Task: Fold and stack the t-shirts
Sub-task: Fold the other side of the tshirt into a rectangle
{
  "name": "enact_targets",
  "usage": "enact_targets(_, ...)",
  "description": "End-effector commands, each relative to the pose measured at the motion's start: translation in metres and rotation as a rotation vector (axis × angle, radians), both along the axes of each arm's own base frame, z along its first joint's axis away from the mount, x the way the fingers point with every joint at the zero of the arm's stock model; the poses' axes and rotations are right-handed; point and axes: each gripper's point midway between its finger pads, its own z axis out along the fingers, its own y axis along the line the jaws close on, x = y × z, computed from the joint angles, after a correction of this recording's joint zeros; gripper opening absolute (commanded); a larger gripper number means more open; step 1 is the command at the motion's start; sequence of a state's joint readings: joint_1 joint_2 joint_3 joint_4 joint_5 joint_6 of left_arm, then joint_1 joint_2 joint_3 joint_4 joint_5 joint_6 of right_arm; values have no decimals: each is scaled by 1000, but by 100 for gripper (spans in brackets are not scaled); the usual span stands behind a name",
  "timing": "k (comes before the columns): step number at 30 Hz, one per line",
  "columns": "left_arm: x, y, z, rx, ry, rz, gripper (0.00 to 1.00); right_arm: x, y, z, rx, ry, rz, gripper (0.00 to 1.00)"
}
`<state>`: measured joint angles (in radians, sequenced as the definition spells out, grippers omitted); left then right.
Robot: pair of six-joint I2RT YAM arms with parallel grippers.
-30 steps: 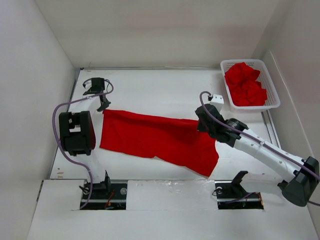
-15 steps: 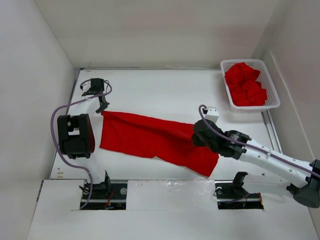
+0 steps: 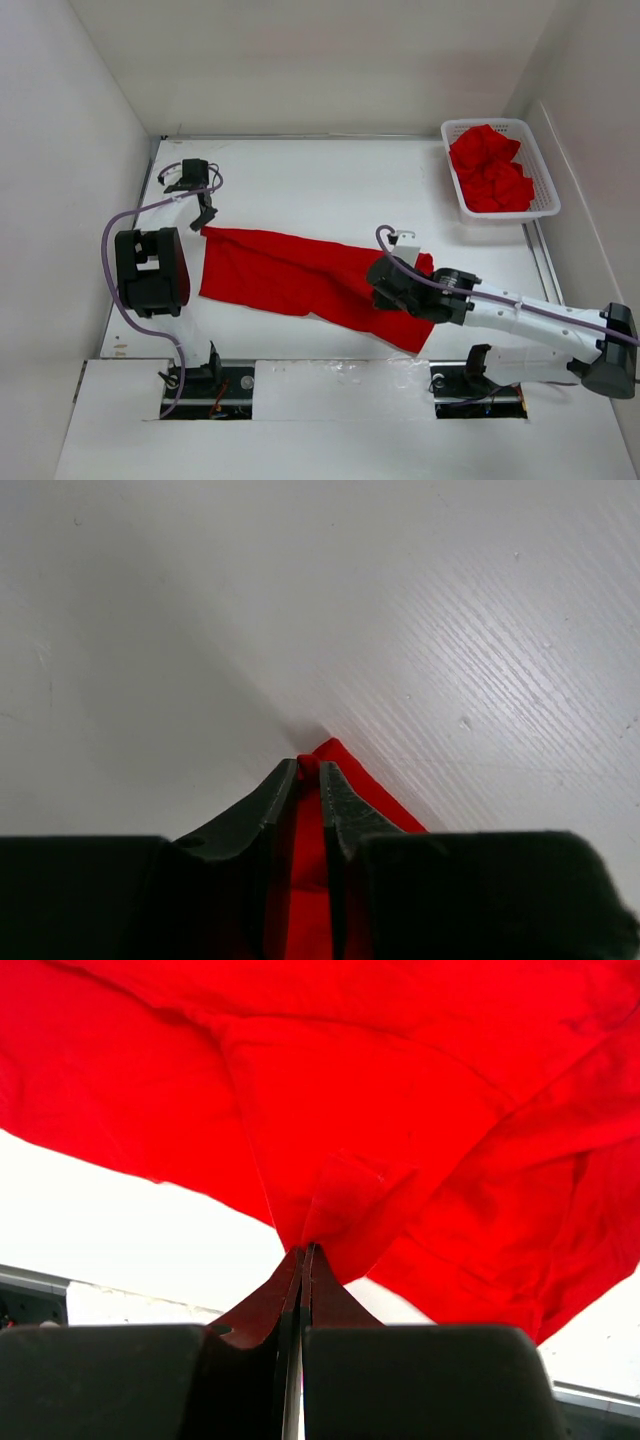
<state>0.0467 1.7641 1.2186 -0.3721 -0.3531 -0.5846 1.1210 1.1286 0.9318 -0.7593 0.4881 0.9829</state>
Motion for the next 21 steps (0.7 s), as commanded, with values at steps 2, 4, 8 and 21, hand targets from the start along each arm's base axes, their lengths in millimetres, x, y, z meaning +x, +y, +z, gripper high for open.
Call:
enact_targets(2, -13, 3, -7, 7, 31, 32, 15, -8, 9, -14, 14, 54, 19, 0)
enact_targets(4, -17, 2, -9, 2, 48, 41, 36, -15, 12, -21, 12, 89, 49, 12)
enact_targets(8, -27, 5, 13, 7, 25, 93, 82, -25, 16, -32, -6, 135, 94, 43)
enact_targets(21, -14, -15, 95, -92, -229, 18, 100, 3, 20, 2, 83, 0, 103, 93)
